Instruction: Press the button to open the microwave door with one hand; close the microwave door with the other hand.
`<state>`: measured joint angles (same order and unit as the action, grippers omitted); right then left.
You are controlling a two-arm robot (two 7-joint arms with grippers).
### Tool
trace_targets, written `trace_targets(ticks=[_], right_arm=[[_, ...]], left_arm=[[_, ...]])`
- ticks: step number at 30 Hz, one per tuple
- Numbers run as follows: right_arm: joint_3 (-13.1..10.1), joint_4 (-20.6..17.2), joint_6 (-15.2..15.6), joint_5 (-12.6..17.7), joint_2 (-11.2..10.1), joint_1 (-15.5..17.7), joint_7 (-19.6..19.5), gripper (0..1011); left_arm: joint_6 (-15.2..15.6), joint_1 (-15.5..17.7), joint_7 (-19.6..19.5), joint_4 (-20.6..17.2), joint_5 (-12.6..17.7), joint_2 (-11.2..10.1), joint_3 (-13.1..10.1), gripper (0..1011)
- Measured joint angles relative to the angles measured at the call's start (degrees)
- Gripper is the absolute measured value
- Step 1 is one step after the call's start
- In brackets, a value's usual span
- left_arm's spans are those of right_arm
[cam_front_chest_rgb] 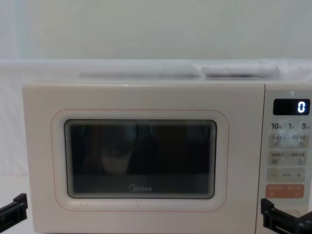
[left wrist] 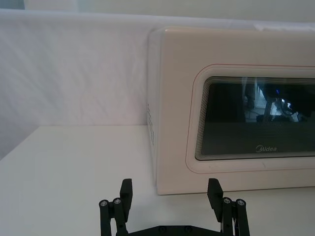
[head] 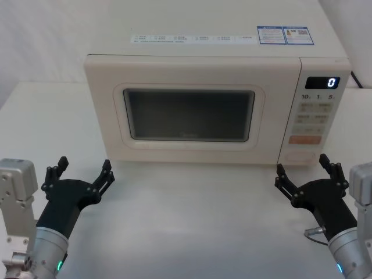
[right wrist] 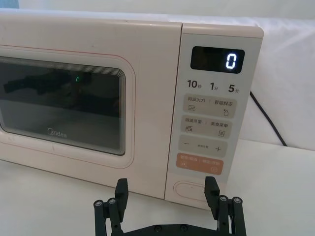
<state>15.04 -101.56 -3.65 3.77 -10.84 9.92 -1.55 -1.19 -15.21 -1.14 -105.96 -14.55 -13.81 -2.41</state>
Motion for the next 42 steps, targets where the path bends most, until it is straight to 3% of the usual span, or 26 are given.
trace_targets(ticks=[42], right_arm=[[0.0,0.1,0.0,0.0,0.0,0.0,0.1,1002]], left_arm=[[0.0,0.0,0.0,0.0,0.0,0.0,0.0,1001]])
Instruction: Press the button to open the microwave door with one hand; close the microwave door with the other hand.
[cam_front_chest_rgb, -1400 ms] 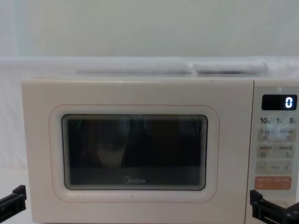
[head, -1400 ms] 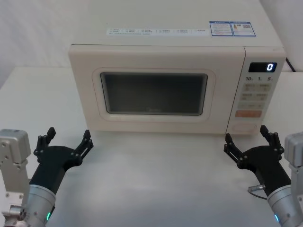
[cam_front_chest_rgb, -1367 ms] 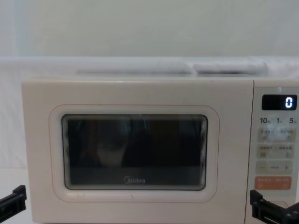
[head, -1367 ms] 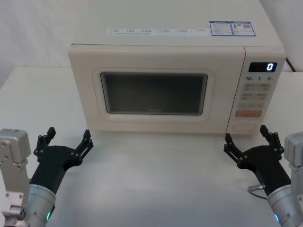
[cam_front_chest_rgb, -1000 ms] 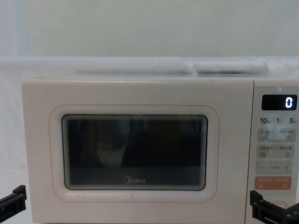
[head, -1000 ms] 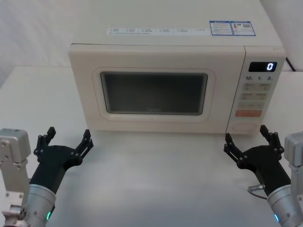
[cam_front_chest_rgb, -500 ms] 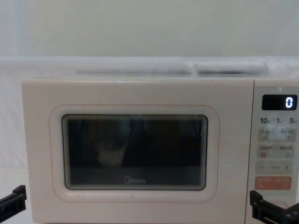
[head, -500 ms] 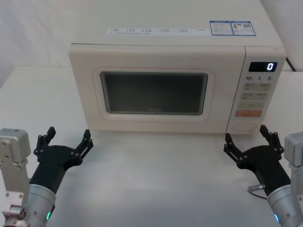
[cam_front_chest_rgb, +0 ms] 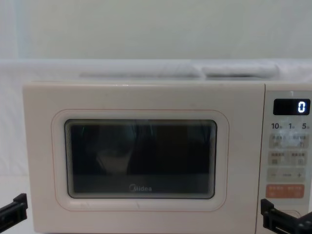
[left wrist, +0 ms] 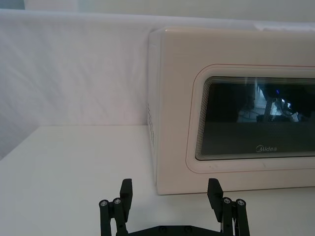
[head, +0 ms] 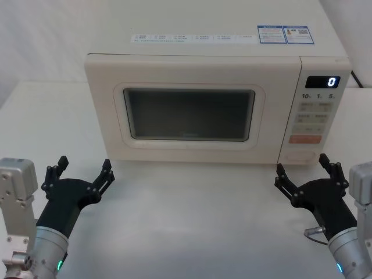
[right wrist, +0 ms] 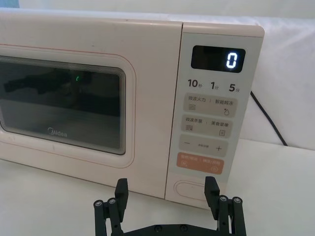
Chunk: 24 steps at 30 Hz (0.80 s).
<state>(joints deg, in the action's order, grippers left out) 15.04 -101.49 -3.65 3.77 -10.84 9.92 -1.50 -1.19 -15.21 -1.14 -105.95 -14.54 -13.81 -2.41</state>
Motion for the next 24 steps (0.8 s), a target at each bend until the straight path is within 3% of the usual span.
trace_targets(ticks=[11,17,24], right_arm=[[0.0,0.0,0.0,0.0,0.0,0.0,0.0,993],[0.0,0.0,0.0,0.0,0.0,0.0,0.0,871],[0.0,0.0,0.0,0.0,0.0,0.0,0.0,650]], left_arm=[[0.0,0.0,0.0,0.0,0.0,0.0,0.0,1001],[0.0,0.0,0.0,0.0,0.0,0.0,0.0,1001],[0.0,0.0,0.0,0.0,0.0,0.0,0.0,1001]])
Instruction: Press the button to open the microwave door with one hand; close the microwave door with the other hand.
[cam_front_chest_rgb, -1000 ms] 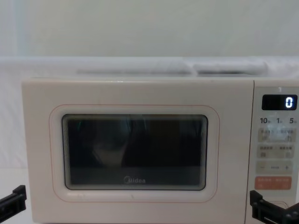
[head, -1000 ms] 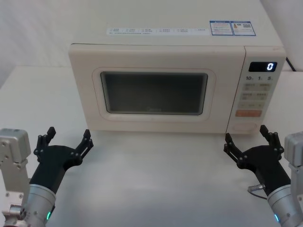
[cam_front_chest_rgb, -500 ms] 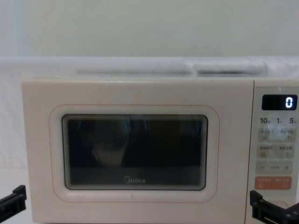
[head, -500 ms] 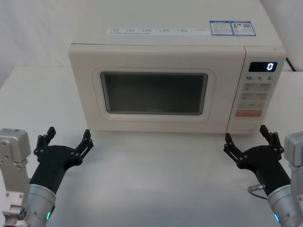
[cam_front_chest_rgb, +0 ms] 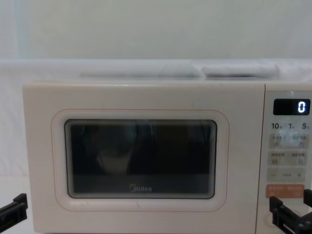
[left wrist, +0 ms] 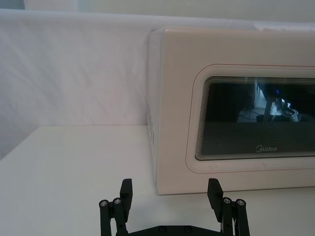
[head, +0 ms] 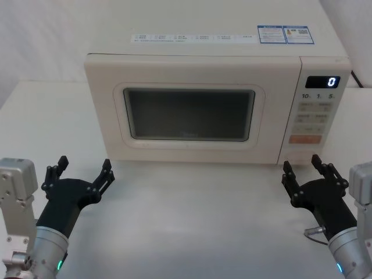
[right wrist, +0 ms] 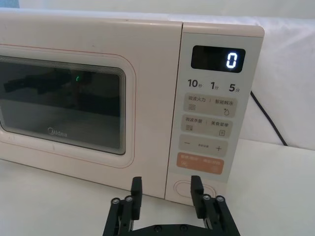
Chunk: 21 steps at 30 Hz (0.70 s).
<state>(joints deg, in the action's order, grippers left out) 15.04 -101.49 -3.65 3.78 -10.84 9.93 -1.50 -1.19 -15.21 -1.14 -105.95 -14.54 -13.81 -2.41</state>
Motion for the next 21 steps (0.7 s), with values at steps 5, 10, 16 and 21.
trace_targets(ticks=[5,10,16,21], right_arm=[[0.0,0.0,0.0,0.0,0.0,0.0,0.0,488],[0.0,0.0,0.0,0.0,0.0,0.0,0.0,344],[0.0,0.0,0.0,0.0,0.0,0.0,0.0,146],[0.0,0.0,0.0,0.0,0.0,0.0,0.0,17]], left_arm=[[0.0,0.0,0.0,0.0,0.0,0.0,0.0,1001],[0.0,0.0,0.0,0.0,0.0,0.0,0.0,1001],[0.0,0.0,0.0,0.0,0.0,0.0,0.0,1001],[0.0,0.0,0.0,0.0,0.0,0.0,0.0,1001]])
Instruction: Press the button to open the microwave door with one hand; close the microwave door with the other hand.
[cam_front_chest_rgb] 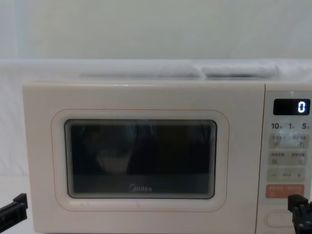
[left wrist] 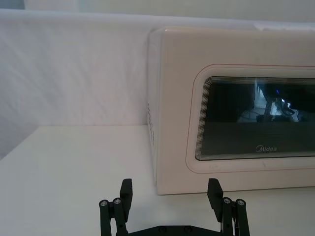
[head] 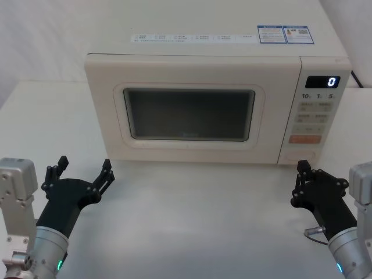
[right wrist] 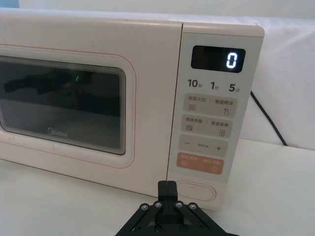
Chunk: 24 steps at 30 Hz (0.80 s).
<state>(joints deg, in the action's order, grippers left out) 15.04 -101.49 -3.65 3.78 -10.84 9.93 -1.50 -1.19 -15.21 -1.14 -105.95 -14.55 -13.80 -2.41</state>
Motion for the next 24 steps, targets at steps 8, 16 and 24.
trace_targets(ticks=[8,16,24], right_arm=[[0.0,0.0,0.0,0.0,0.0,0.0,0.0,0],[-0.3,0.0,0.0,0.1,0.4,0.0,0.4,0],[-1.7,1.1,0.2,0.7,2.0,0.2,1.8,0]], left_arm=[[0.0,0.0,0.0,0.0,0.0,0.0,0.0,1001],[0.0,0.0,0.0,0.0,0.0,0.0,0.0,1001],[0.0,0.0,0.0,0.0,0.0,0.0,0.0,1001]])
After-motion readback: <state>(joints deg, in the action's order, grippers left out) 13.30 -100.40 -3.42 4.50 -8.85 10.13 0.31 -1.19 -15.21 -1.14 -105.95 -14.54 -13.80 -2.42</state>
